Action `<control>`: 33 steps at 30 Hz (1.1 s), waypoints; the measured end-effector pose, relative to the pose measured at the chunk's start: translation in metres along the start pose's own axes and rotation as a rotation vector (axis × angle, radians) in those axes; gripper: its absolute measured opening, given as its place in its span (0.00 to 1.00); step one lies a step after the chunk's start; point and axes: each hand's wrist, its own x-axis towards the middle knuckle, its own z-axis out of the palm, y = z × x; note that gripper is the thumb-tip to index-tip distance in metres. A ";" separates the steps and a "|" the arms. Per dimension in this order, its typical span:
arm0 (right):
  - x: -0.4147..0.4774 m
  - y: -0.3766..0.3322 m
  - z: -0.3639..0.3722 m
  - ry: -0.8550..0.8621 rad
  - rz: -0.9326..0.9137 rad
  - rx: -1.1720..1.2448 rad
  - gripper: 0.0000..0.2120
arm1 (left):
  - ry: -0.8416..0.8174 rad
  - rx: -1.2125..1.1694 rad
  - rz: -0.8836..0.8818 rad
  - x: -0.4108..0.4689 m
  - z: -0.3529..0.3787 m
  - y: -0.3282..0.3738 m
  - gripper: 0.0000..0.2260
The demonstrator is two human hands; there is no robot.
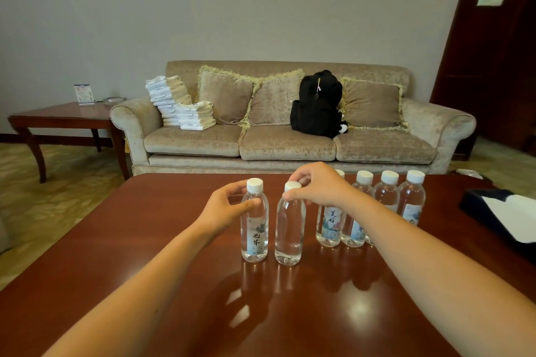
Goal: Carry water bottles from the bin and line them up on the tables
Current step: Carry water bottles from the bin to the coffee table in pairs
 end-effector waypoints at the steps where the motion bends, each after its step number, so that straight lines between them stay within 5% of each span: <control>1: -0.001 -0.001 0.001 0.025 0.011 -0.033 0.16 | 0.009 0.007 -0.003 0.001 0.000 0.002 0.17; 9: -0.009 -0.018 0.009 0.166 0.132 -0.326 0.28 | 0.039 0.088 -0.049 0.005 -0.001 0.010 0.15; 18: -0.009 -0.017 -0.010 -0.105 0.125 -0.066 0.20 | 0.088 0.144 -0.087 0.008 0.005 0.014 0.12; 22: 0.001 -0.015 -0.013 -0.120 0.051 -0.176 0.13 | 0.077 0.182 -0.082 0.010 0.005 0.016 0.15; 33: 0.032 -0.001 -0.026 -0.048 -0.017 -0.471 0.15 | 0.010 0.211 -0.071 0.033 0.023 0.018 0.17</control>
